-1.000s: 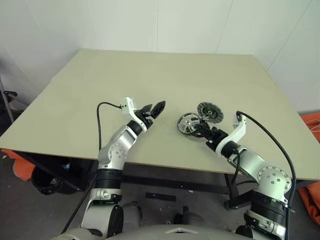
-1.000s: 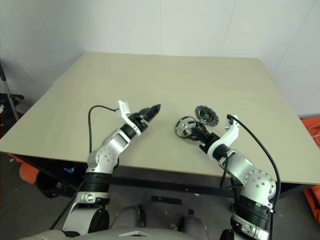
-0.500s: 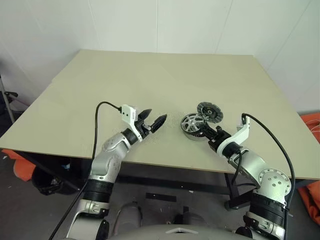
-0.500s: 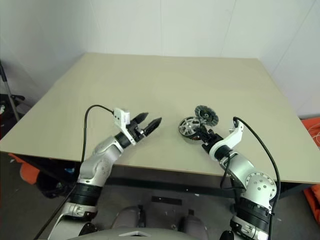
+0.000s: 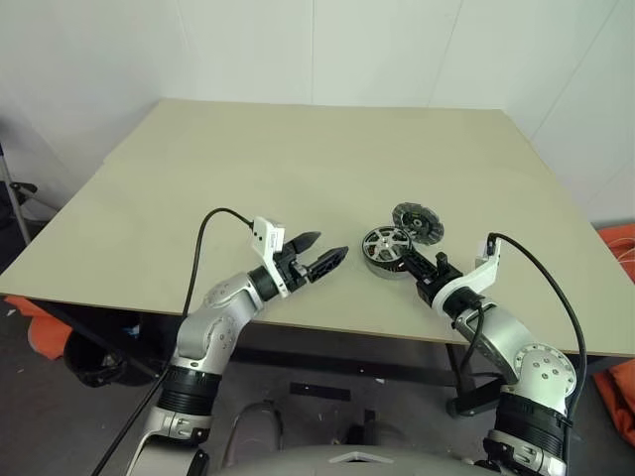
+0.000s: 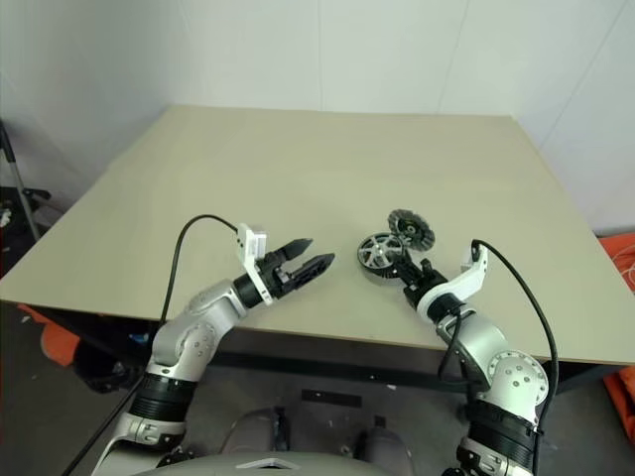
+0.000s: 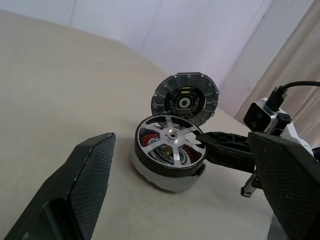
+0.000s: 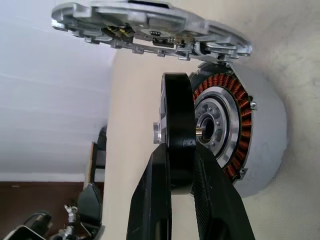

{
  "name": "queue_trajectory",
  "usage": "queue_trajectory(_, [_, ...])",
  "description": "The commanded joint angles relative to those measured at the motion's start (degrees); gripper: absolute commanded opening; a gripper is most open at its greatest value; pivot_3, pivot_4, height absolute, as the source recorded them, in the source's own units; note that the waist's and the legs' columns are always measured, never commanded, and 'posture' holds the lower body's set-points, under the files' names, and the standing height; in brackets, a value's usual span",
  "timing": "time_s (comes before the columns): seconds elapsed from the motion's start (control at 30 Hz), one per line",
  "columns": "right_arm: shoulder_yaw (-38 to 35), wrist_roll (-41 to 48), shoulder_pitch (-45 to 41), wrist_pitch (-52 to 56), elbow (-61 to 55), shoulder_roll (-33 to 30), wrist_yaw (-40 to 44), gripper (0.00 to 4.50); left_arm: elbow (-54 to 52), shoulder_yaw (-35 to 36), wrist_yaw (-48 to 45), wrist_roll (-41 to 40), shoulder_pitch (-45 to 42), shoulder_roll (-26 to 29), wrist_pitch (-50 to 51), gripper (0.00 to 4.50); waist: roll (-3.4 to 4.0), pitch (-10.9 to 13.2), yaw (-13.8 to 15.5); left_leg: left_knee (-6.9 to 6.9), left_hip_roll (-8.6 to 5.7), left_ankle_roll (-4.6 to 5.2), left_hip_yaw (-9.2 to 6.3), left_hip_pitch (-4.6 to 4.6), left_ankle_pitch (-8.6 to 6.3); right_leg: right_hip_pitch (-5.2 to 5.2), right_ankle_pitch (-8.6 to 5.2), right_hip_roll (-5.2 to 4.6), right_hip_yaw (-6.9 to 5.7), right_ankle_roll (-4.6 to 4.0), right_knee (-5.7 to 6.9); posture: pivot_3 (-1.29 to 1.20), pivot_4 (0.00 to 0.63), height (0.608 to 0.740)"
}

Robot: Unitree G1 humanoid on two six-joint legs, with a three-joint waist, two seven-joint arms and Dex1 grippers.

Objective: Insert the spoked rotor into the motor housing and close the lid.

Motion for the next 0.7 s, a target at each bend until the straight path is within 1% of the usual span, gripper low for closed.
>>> queue_trajectory(0.03, [-1.75, 2.05, 0.33, -3.88, -0.17, -0.19, -1.57, 0.28, -2.88, 0.06, -0.32, -1.43, -0.33, -0.09, 0.71, 4.50, 0.00, 0.00, 0.01, 0.00, 0.00, 0.00, 0.00, 0.00, 0.00, 0.00, 0.00, 0.00, 0.00, 0.00, 0.00, 0.00, 0.000, 0.740])
queue_trajectory(0.13, [-1.51, 4.17, 0.47, -5.67, -0.64, 0.98, -2.60, 0.28, -3.08, 0.11, -0.52, -2.01, -0.28, 0.07, 1.52, 4.50, 0.01, 0.00, 0.05, 0.00, -0.01, 0.00, 0.00, 0.00, 0.00, 0.01, -0.01, -0.01, 0.00, 0.02, -0.01, 0.00, 0.000, 0.740])
queue_trajectory(0.37, [0.08, 6.86, 1.31, -7.60, -1.33, 0.86, -3.24, 0.28, -3.03, 0.28, -0.69, -2.70, -0.32, 0.20, 2.58, 4.50, 0.02, -0.01, -0.01, -0.01, 0.00, 0.00, 0.00, -0.02, 0.00, -0.03, 0.00, 0.00, 0.00, 0.02, -0.01, 0.00, 0.000, 0.740])
queue_trajectory(0.53, [1.85, 10.56, 2.06, -6.35, -2.34, -0.93, -1.39, 0.28, -2.93, 0.20, -0.68, -3.06, -0.29, 0.27, 2.99, 4.50, 0.02, -0.01, -0.11, -0.01, -0.01, 0.00, 0.00, -0.04, 0.00, -0.04, -0.01, 0.00, 0.00, 0.03, -0.02, 0.00, 0.000, 0.740])
queue_trajectory(0.63, [5.33, 8.92, 2.73, -4.57, -3.47, -3.21, 0.57, 0.28, -2.72, 0.10, -0.76, -3.02, -0.22, 0.33, 3.03, 4.50, 0.03, -0.02, -0.47, -0.04, 0.00, 0.00, 0.00, -0.07, 0.00, -0.08, 0.00, 0.02, 0.00, 0.05, -0.02, 0.00, 0.000, 0.740])
queue_trajectory(0.7, [7.64, 7.78, 2.43, -4.36, -4.64, -4.36, 1.90, 0.28, -2.41, 0.10, -0.86, -2.99, -0.24, 0.34, 3.01, 4.50, 0.03, -0.02, -0.81, -0.06, 0.01, 0.00, 0.00, -0.08, 0.00, -0.09, 0.11, 0.04, 0.00, 0.21, -0.02, 0.00, 0.000, 0.740])
